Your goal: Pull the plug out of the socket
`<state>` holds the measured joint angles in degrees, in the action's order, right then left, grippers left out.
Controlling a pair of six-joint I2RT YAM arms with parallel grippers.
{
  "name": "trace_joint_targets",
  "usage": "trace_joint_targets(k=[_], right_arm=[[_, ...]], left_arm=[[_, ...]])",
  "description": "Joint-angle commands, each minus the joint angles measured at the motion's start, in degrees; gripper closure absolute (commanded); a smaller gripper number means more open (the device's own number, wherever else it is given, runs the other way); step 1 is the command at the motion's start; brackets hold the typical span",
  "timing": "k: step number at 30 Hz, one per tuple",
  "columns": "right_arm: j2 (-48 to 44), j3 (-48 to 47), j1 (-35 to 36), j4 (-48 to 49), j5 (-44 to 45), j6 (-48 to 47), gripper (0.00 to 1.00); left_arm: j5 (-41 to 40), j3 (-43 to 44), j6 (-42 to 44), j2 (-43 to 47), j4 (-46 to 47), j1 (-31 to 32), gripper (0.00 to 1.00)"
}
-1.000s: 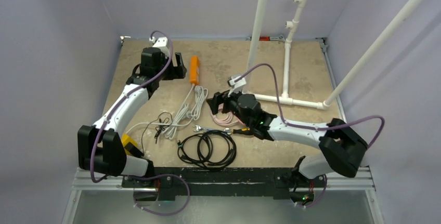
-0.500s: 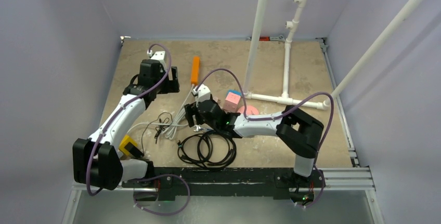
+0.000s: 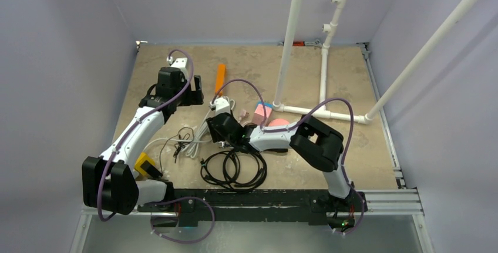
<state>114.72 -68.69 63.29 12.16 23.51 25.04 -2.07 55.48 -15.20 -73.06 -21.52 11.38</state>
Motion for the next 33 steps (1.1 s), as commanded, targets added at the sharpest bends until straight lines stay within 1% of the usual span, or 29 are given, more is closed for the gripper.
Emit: trace_joint_targets(k=[1,4,5,7,13,20,24,29,30,31,32,33], right_arm=[[2.6,-6.0,0.0,-2.4,4.1,-1.6,0.49],[4.0,-7.8,-0.9,-4.7,7.9,-2.6,0.8],[4.1,-8.0,-1.5,-4.9,8.0,-2.8,0.88],[3.2,-7.6,-3.4,-4.7,7.1,-3.0,1.0],[2.1,-8.2,-10.9,-2.2,1.5,-5.1,1.0],[6.2,-15.7,-16.6,-3.1,0.2,-8.0,1.0],[10.0,-21.9,-19.6,-4.6,-0.7,-10.0,1.0],[11.3,-25.1,-21.0,-5.6,-2.5,-11.6,1.0],[10.8,-25.1,-21.0,-5.9,-3.1,-11.6,0.95],[10.0,-24.8,-21.0,-5.9,-4.2,-11.5,0.88],[9.0,-24.1,-21.0,-6.0,-5.4,-11.3,0.74],[7.7,-23.1,-21.0,-5.7,-5.9,-11.2,0.64]], left_arm=[[1.2,0.3,0.8,1.7,1.0,-0.2,0.17],[1.6,0.3,0.8,1.8,1.1,-0.2,0.17],[1.8,0.3,0.8,1.9,1.1,-0.2,0.17],[1.8,0.3,0.7,1.8,1.2,-0.2,0.17],[4.6,0.3,0.4,1.5,1.4,-0.2,0.17],[8.3,0.2,0.0,0.3,2.2,-0.2,0.17],[9.9,-0.1,-0.1,0.1,2.7,-0.2,0.17],[10.1,0.0,-0.2,-0.2,2.9,-0.2,0.17],[9.9,0.0,-0.2,-0.2,2.9,-0.2,0.17],[9.7,0.1,-0.2,-0.2,2.8,-0.2,0.18],[9.4,0.1,-0.3,-0.2,2.7,-0.2,0.18],[8.9,0.2,-0.4,-0.1,2.6,-0.3,0.18]])
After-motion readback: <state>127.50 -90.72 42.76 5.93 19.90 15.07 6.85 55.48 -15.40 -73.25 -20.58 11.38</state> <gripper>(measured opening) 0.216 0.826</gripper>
